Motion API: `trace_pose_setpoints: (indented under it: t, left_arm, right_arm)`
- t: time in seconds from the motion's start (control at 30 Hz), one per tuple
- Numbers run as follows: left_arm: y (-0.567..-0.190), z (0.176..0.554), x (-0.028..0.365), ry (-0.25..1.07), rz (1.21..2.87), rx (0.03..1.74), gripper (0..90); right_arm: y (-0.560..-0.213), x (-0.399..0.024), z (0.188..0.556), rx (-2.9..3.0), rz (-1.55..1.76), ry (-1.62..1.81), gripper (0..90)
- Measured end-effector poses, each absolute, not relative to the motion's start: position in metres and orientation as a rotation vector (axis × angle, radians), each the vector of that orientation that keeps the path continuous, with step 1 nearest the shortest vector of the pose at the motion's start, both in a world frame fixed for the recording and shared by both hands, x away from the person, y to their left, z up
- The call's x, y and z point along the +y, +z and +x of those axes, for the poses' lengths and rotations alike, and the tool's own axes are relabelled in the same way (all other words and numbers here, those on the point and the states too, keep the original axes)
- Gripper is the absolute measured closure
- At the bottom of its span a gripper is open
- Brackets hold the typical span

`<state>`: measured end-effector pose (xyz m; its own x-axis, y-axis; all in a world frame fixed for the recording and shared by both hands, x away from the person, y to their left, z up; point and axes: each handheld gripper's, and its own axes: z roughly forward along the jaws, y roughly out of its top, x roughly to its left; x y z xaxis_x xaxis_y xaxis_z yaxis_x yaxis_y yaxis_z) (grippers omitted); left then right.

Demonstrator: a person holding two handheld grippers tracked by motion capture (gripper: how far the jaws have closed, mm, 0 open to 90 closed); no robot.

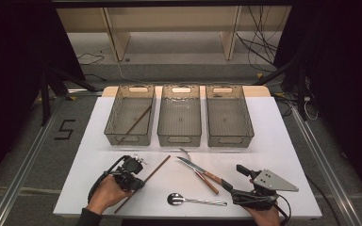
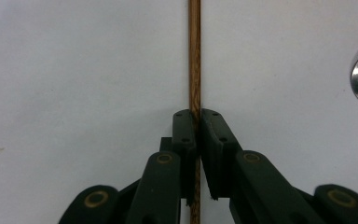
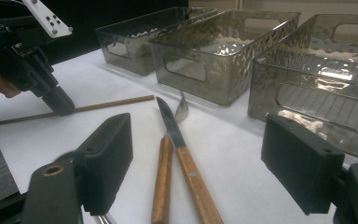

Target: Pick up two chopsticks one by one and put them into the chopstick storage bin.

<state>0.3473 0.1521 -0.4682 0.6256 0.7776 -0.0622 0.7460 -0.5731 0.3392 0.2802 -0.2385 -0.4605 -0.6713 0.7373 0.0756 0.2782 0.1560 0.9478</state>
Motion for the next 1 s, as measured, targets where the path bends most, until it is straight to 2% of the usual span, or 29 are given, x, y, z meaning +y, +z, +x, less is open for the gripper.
trace_pose_setpoints:
  t: [0.4, 1.0]
  left_arm:
    - [-0.466, 0.344, 0.150, 0.177, 2.516, 1.174, 85.0]
    - [-0.434, 0.336, 0.173, 0.198, 2.440, 1.136, 84.9]
  right_arm:
    - [-0.460, -0.239, 0.280, 2.029, 0.967, 1.527, 25.3]
    - [-0.460, -0.239, 0.280, 2.031, 0.967, 1.529, 25.4]
